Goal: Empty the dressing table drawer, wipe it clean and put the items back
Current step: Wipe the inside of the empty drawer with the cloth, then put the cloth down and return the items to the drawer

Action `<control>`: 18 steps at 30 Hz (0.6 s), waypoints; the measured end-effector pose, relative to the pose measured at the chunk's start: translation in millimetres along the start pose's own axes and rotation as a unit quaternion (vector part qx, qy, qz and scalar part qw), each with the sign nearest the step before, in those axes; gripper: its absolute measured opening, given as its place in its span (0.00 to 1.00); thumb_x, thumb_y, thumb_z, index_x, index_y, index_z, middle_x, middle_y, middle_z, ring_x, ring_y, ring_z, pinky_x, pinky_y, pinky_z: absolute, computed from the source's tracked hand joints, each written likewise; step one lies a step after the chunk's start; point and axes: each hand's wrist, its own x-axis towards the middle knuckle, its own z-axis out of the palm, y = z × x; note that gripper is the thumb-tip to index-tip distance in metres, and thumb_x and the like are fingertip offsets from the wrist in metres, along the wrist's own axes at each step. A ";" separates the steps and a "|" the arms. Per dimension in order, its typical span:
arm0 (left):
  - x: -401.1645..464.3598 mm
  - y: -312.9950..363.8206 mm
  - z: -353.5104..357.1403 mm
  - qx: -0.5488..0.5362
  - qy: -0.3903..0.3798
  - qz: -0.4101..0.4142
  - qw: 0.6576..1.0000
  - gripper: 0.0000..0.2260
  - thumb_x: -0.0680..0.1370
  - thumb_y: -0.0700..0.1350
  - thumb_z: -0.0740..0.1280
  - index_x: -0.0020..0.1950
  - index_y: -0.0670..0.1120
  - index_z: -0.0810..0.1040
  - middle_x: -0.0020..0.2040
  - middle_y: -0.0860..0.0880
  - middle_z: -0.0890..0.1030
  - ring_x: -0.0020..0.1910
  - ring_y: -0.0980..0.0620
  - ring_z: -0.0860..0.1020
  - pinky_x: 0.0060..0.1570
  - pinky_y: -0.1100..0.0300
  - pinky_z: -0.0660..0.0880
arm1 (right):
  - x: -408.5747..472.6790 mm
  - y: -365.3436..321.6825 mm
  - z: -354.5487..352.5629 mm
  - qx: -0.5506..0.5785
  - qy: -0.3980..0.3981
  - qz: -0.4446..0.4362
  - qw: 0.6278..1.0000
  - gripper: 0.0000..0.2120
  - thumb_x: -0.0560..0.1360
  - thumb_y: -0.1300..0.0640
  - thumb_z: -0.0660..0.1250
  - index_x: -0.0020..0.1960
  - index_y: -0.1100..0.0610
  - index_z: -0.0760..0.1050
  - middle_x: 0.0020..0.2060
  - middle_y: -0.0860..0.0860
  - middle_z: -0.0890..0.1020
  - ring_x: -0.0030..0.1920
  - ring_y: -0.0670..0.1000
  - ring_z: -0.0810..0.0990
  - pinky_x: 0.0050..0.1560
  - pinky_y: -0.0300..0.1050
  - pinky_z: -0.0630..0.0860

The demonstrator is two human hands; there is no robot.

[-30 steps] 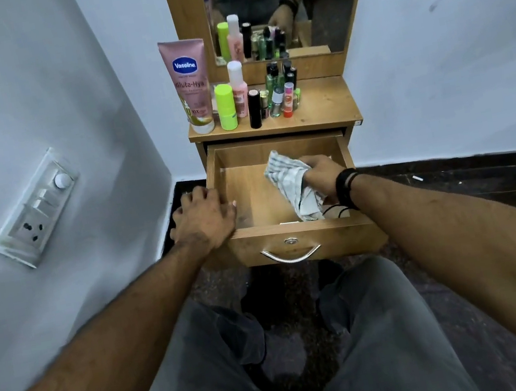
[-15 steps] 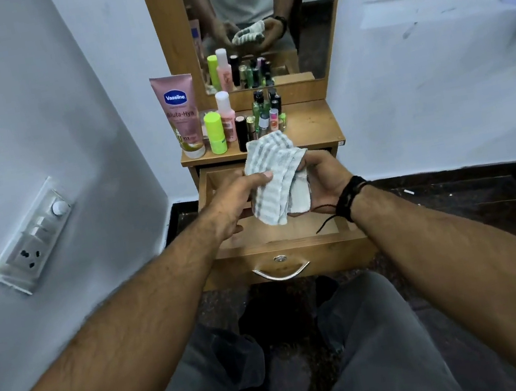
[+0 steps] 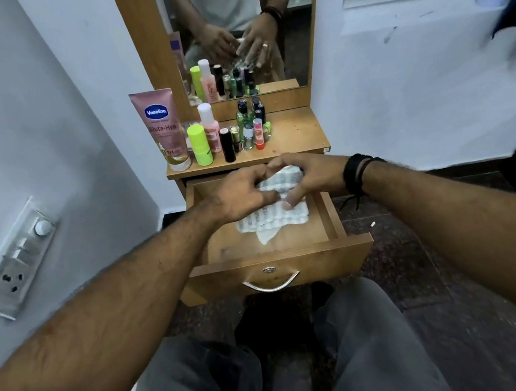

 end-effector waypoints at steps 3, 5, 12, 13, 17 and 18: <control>10.8 11.9 4.0 0.000 0.042 0.003 0.999 0.09 0.77 0.49 0.72 0.55 0.50 0.79 0.49 0.51 0.81 0.49 0.51 0.81 0.48 0.52 0.80 | -4.9 8.5 -17.6 0.035 0.056 0.031 0.997 0.11 0.69 0.58 0.80 0.50 0.56 0.82 0.43 0.53 0.85 0.47 0.55 0.83 0.49 0.50 0.78; 20.0 18.8 7.8 0.007 0.084 0.000 0.996 0.10 0.77 0.51 0.72 0.56 0.49 0.78 0.50 0.50 0.81 0.49 0.50 0.80 0.48 0.54 0.79 | -10.7 14.4 -30.4 0.085 0.082 0.044 0.992 0.08 0.68 0.57 0.80 0.44 0.54 0.83 0.37 0.52 0.84 0.39 0.52 0.82 0.39 0.46 0.78; 63.2 42.4 21.1 0.072 0.186 0.013 0.980 0.26 0.76 0.51 0.72 0.71 0.48 0.67 0.66 0.46 0.73 0.60 0.48 0.75 0.61 0.51 0.75 | -8.8 28.2 -75.8 0.166 0.218 0.056 0.960 0.07 0.71 0.64 0.74 0.45 0.55 0.79 0.29 0.46 0.83 0.28 0.44 0.81 0.26 0.36 0.75; 70.7 46.2 22.7 0.075 0.192 0.010 0.979 0.27 0.76 0.51 0.72 0.72 0.48 0.67 0.67 0.46 0.71 0.61 0.48 0.74 0.62 0.52 0.74 | -5.4 29.5 -83.2 0.172 0.238 0.059 0.954 0.07 0.71 0.64 0.73 0.44 0.54 0.79 0.30 0.47 0.83 0.30 0.45 0.82 0.27 0.37 0.77; 98.4 56.7 28.5 0.090 0.183 -0.006 0.979 0.26 0.77 0.51 0.71 0.72 0.48 0.68 0.68 0.46 0.70 0.65 0.47 0.71 0.64 0.50 0.73 | 17.2 33.0 -109.8 0.105 0.307 0.080 0.943 0.06 0.71 0.60 0.71 0.48 0.58 0.79 0.45 0.59 0.84 0.45 0.59 0.84 0.49 0.55 0.83; 104.7 58.4 29.5 0.092 0.179 -0.007 0.980 0.25 0.77 0.51 0.71 0.72 0.48 0.68 0.69 0.46 0.70 0.65 0.47 0.71 0.64 0.50 0.74 | 23.8 32.8 -115.7 0.075 0.322 0.085 0.940 0.07 0.71 0.59 0.70 0.48 0.59 0.80 0.46 0.60 0.84 0.47 0.60 0.84 0.50 0.56 0.82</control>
